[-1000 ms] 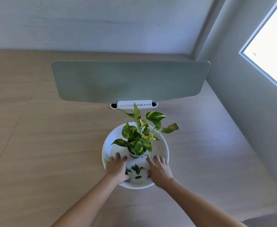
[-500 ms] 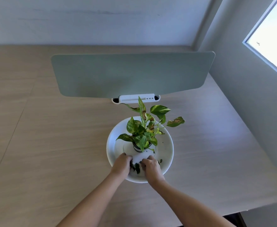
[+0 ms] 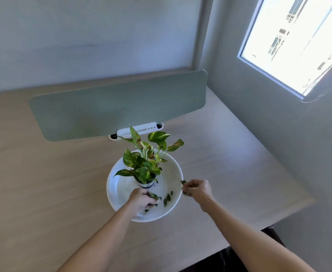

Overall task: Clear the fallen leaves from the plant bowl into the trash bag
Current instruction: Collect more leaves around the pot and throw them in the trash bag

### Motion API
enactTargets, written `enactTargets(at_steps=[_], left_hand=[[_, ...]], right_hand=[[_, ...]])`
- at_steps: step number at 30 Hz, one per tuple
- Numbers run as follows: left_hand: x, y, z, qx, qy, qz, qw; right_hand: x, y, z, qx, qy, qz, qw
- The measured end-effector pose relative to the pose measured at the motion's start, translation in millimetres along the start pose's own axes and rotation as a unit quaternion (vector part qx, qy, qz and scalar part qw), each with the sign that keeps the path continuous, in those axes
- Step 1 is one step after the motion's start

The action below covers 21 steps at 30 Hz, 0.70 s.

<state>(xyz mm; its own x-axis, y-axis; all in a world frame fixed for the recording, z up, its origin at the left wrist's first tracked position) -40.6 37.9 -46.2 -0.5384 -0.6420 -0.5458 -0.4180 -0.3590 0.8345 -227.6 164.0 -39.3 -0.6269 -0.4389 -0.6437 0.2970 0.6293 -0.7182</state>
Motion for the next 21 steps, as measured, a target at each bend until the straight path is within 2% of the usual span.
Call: enactTargets(at_steps=[3,7,10,13,17,21], left_hand=[[-6,19,53,-0.054,-0.038,0.005,0.998],[-25,37,170,-0.027,-0.097,0.026,0.995],[-42,37,251,-0.018,-0.148,0.007,0.989],[-58,22,331,0.018,-0.207,0.018,0.978],[-74,-21,411,0.097,-0.271,-0.012,0.957],[-61,-71,455,0.169,-0.259,-0.064,0.949]], right_hand=[[-6,14,-54,0.069,0.017,0.013,0.997],[-20,64,-157,0.133,0.049,0.045,0.989],[-32,109,-222,0.165,0.072,0.070,0.981],[-45,163,-283,0.160,0.130,0.087,0.975],[-61,233,-332,0.151,0.174,0.166,0.959],[-46,281,-341,0.160,0.185,0.218,0.945]])
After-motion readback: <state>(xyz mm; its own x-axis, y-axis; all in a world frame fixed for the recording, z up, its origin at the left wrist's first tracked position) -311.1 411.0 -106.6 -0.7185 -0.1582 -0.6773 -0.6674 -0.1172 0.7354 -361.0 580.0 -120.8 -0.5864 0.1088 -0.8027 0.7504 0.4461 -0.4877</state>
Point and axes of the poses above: each hand's wrist, its own x-axis towards the middle knuckle, its own z-axis out of the palm, y = z × x, the point moved 2 cm from there along x, towards the middle knuckle, and after that the axes turned 12 degrees about z, right-handed, at the moved point
